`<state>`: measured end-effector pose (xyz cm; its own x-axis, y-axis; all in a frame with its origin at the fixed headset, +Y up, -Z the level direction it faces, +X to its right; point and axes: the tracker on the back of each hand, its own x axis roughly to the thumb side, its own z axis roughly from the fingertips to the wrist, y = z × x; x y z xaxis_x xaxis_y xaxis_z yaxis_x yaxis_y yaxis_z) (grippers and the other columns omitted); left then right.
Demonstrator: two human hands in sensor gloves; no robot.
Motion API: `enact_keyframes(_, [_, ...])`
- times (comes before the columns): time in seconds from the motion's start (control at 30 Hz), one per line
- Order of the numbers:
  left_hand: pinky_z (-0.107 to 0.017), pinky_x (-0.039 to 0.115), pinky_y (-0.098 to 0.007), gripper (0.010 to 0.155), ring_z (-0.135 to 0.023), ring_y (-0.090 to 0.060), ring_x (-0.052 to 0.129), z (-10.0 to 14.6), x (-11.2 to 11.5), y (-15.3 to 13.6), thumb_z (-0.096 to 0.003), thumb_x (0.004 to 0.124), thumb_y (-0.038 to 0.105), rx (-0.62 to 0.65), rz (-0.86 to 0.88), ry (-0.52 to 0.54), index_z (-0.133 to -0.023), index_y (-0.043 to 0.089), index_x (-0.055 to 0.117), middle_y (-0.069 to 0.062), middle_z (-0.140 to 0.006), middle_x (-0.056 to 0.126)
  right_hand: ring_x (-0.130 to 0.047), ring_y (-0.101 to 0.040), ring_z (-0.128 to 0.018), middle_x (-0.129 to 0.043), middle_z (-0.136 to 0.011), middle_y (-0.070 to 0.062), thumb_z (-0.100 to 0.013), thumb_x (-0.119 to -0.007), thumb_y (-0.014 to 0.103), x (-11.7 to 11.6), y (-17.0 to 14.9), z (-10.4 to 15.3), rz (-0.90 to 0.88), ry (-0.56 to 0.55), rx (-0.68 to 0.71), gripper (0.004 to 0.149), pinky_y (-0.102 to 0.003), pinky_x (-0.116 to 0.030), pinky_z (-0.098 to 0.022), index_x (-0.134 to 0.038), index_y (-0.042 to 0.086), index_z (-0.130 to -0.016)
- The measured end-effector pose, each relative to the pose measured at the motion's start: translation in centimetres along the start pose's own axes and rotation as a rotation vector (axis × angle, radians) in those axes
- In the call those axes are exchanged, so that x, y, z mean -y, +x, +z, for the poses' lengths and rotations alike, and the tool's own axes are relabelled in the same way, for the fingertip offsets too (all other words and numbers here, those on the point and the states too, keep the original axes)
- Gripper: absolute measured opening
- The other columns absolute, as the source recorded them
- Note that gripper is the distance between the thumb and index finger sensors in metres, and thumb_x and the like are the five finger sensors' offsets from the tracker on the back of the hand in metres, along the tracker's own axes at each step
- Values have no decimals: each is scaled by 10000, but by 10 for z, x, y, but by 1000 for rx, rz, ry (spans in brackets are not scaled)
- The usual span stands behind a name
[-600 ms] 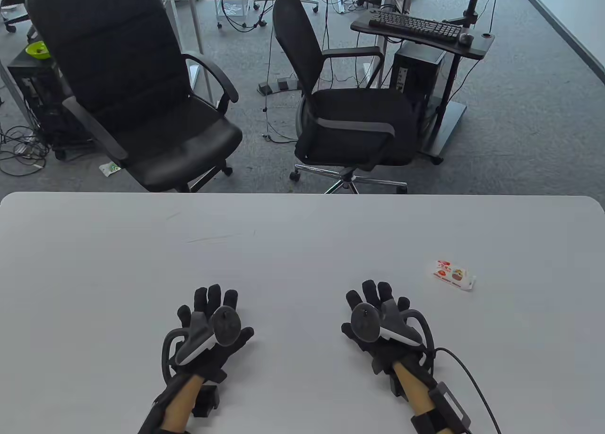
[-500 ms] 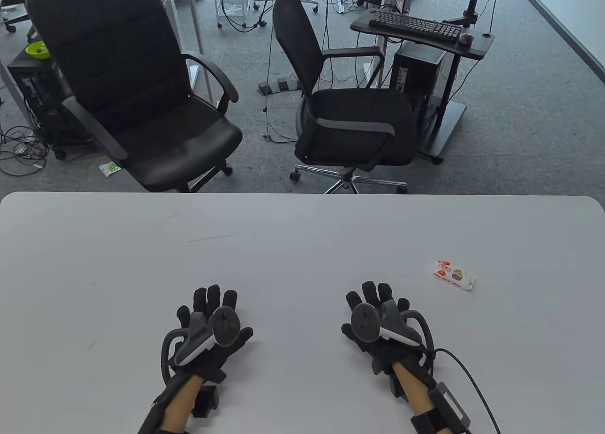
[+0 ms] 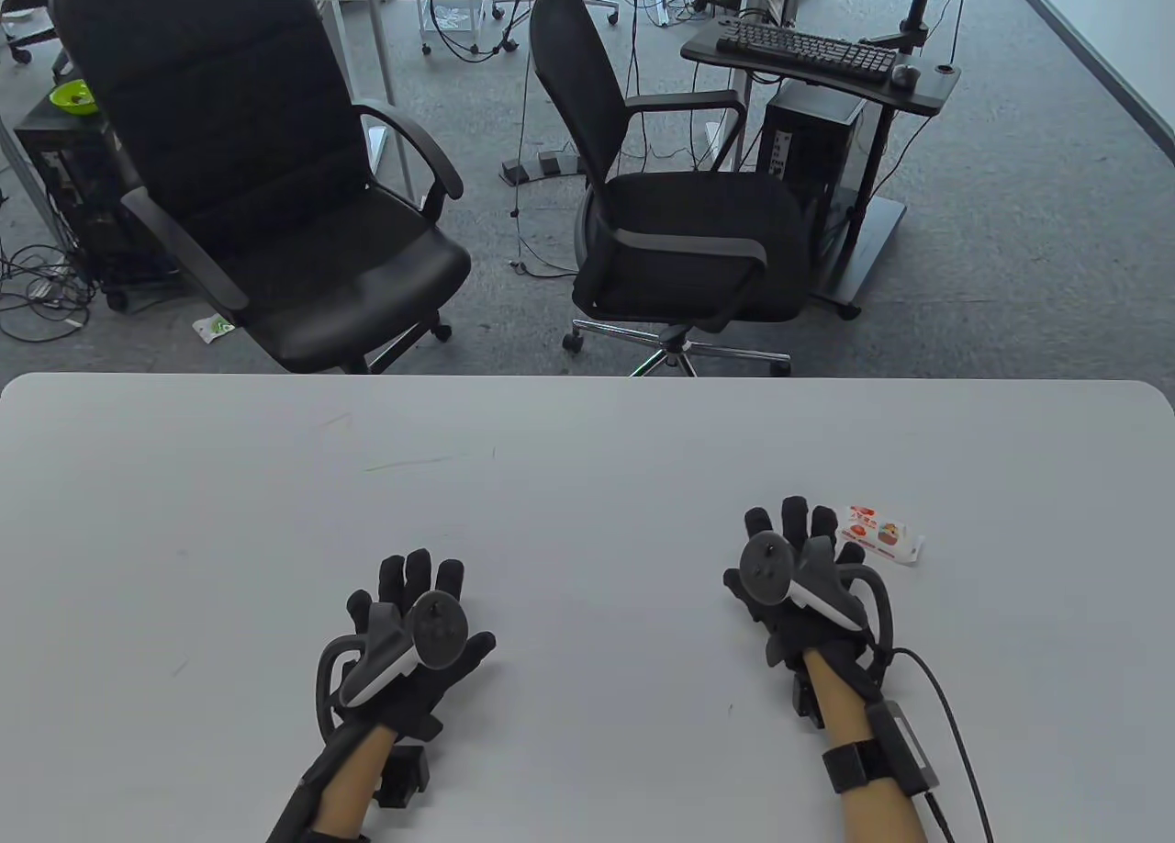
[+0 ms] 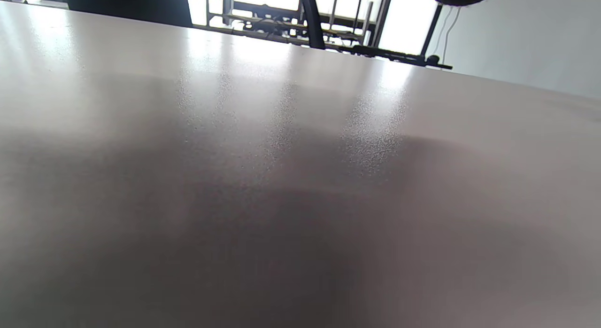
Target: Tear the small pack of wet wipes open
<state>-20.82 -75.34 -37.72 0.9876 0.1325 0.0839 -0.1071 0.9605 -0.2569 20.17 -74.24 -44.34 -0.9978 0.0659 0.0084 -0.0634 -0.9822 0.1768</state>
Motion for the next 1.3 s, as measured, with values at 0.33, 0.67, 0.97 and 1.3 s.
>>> enact_keyframes(0.33, [-718,38,-703,849,-1095,-410,-139,1,-1,-2,-521,474,652,-11,11,-1,-1134,277,23,-115,-1161,-145,19,-639,-962,110,-1155,-276,-638,-545,544,16,-73,-47,-66,106,-269,792,-834,-279,-614,-24,189,-1116])
enact_keyframes(0.67, [-718,38,-703,847,-1095,-409,-137,-1,-1,-1,-521,474,650,-12,9,-6,-1135,274,28,-113,-1162,-142,-264,-675,-993,-91,-1219,-233,-632,-593,504,-6,-109,-64,-187,301,-337,763,-777,-517,-634,-76,213,-1112])
enact_keyframes(0.97, [-717,46,-705,849,-1096,-413,-129,-1,-1,4,-522,474,652,6,-1,-8,-1137,270,29,-120,-1164,-137,-675,-515,-863,-574,-1094,-190,-553,-797,367,-1,-89,-64,-54,203,-266,733,-494,-770,-599,-344,190,-1102])
enact_keyframes(1.3, [-760,180,-722,875,-1149,-467,46,-4,-9,38,-510,531,654,150,6,36,-1141,276,58,-144,-1205,-31,-682,-494,-869,-621,-1076,-163,-534,-833,358,19,10,-27,-67,57,129,731,-452,-789,-595,-419,153,-1100])
